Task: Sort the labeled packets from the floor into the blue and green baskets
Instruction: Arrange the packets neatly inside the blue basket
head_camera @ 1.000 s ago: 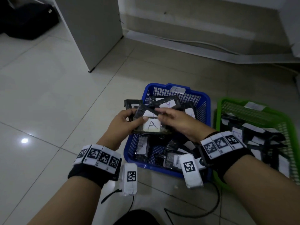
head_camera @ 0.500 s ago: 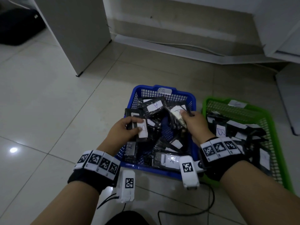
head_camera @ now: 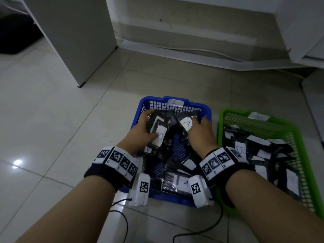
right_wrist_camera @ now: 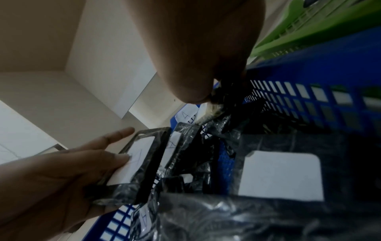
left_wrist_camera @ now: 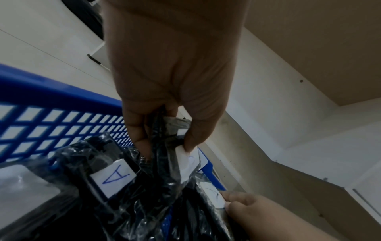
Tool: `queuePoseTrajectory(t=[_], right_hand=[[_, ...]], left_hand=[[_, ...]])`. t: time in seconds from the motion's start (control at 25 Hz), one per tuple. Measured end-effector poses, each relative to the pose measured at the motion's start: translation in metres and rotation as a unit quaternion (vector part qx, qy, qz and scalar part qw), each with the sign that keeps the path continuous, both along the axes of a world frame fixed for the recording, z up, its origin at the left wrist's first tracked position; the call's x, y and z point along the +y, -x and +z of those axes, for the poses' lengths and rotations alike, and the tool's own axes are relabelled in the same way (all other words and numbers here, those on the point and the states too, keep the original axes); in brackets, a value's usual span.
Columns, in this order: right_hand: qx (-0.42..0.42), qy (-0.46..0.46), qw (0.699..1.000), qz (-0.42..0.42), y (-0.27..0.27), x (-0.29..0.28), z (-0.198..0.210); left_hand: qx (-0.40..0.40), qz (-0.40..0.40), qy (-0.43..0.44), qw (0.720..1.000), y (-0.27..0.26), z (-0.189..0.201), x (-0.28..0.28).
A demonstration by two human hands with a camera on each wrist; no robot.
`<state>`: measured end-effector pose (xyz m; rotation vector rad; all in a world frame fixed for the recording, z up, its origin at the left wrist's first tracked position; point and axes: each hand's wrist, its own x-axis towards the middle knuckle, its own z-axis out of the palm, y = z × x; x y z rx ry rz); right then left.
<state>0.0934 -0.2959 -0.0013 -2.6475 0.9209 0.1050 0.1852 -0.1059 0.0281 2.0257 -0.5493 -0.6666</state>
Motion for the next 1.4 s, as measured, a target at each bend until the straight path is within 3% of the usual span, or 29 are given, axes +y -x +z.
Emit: queuePoseTrajectory(t=[0.12, 0.28, 0.48, 0.64, 0.72, 0.84, 0.96, 1.12, 1.24, 1.32, 1.4], right_hand=[[-0.015, 0.063, 0.997, 0.037, -0.002, -0.003, 0.004], [-0.029, 0.029, 0.99, 0.139, 0.008, -0.008, 0.006], [-0.054, 0.025, 0.996, 0.072, 0.005, -0.019, -0.001], [0.005, 0.155, 0.984, 0.084, 0.005, -0.009, -0.001], [-0.021, 0.184, 0.975, 0.122, 0.007, -0.007, 0.003], [-0.071, 0.103, 0.959, 0.253, 0.001, -0.009, 0.008], [0.008, 0.072, 0.925, 0.373, -0.013, -0.004, 0.005], [0.053, 0.05, 0.925, 0.372, -0.036, -0.001, 0.004], [0.016, 0.03, 0.931, 0.364, -0.037, 0.003, 0.011], [-0.032, -0.022, 0.942, 0.334, -0.032, 0.011, 0.016], [0.011, -0.092, 0.947, 0.307, -0.03, 0.022, 0.019]], left_hand=[[0.028, 0.025, -0.017, 0.999, -0.01, -0.01, -0.011], [0.029, 0.067, 0.028, 0.997, -0.023, -0.012, -0.024], [-0.01, 0.112, 0.066, 0.992, -0.036, -0.015, -0.028], [0.021, 0.168, 0.116, 0.979, -0.039, -0.022, -0.025], [0.033, 0.168, 0.131, 0.977, -0.039, -0.024, -0.026], [0.047, 0.17, 0.149, 0.973, -0.042, -0.026, -0.027], [0.056, 0.185, 0.163, 0.968, -0.043, -0.024, -0.025], [0.047, 0.182, 0.164, 0.968, -0.042, -0.014, -0.009], [0.054, 0.174, 0.169, 0.969, -0.038, -0.008, 0.013], [0.062, 0.187, 0.184, 0.963, -0.034, -0.008, 0.03], [0.075, 0.208, 0.205, 0.954, -0.03, -0.011, 0.046]])
